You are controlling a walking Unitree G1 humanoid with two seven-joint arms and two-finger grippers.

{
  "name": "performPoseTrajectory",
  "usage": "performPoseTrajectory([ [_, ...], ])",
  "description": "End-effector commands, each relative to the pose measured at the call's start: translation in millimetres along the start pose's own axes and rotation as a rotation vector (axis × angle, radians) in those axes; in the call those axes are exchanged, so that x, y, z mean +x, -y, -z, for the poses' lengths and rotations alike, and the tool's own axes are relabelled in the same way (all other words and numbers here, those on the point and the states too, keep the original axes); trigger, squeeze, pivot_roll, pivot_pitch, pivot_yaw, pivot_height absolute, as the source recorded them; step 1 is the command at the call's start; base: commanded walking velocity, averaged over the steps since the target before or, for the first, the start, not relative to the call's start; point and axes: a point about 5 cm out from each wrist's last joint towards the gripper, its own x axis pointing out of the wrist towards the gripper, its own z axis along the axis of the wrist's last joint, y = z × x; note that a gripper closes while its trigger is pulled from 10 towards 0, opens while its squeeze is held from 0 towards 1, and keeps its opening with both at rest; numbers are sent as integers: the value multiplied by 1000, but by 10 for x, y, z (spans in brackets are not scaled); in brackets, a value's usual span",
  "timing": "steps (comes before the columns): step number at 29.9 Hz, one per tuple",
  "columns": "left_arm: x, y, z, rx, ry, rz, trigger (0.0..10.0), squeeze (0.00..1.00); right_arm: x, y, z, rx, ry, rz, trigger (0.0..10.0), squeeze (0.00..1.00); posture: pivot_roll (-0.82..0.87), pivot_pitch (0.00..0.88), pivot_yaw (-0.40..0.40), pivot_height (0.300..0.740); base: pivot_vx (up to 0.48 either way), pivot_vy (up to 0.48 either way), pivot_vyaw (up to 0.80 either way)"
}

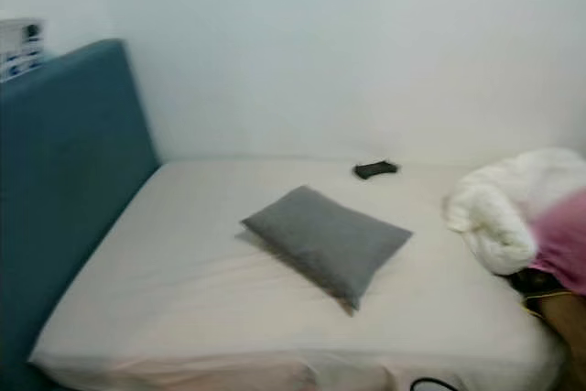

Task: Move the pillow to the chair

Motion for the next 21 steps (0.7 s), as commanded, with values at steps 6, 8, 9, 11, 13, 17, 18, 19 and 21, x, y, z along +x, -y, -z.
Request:
performPoseTrajectory([
  [6,8,6,-53,14,6,22,10000,0,4,37,-266,57,102,8,10000,0,-102,36,16,740,0,0,-691],
  [8,8,5,-55,13,5,25,10000,0,2,37,-339,81,134,-1,10000,0,-105,35,17,740,0,0,0],
  [9,8,5,-55,13,5,25,10000,0,2,37,-339,81,134,-1,10000,0,-105,35,17,740,0,0,0],
  [11,8,6,-52,22,0,29,10000,0,0,35,-394,90,158,-7,10000,0,-107,31,16,740,0,-454,0],
  [13,7,3,-48,18,-1,27,10000,0,-1,31,-428,95,171,-12,10000,0,-107,30,16,740,0,-480,0],
  [17,5,-2,-38,17,-4,21,10000,0,-2,28,-456,91,179,-14,10000,0,-104,26,10,740,0,-480,0],
  [18,4,-8,-34,4,-2,15,10000,0,-3,27,-464,87,180,-15,10000,0,-102,24,7,740,0,0,0],
  [19,4,-8,-34,4,-2,15,10000,0,-3,27,-464,87,180,-15,10000,0,-102,24,7,740,0,0,0],
  [21,2,-17,-31,-10,-1,6,10000,0,-3,25,-482,81,185,-17,10000,0,-100,22,5,740,0,0,0],
])
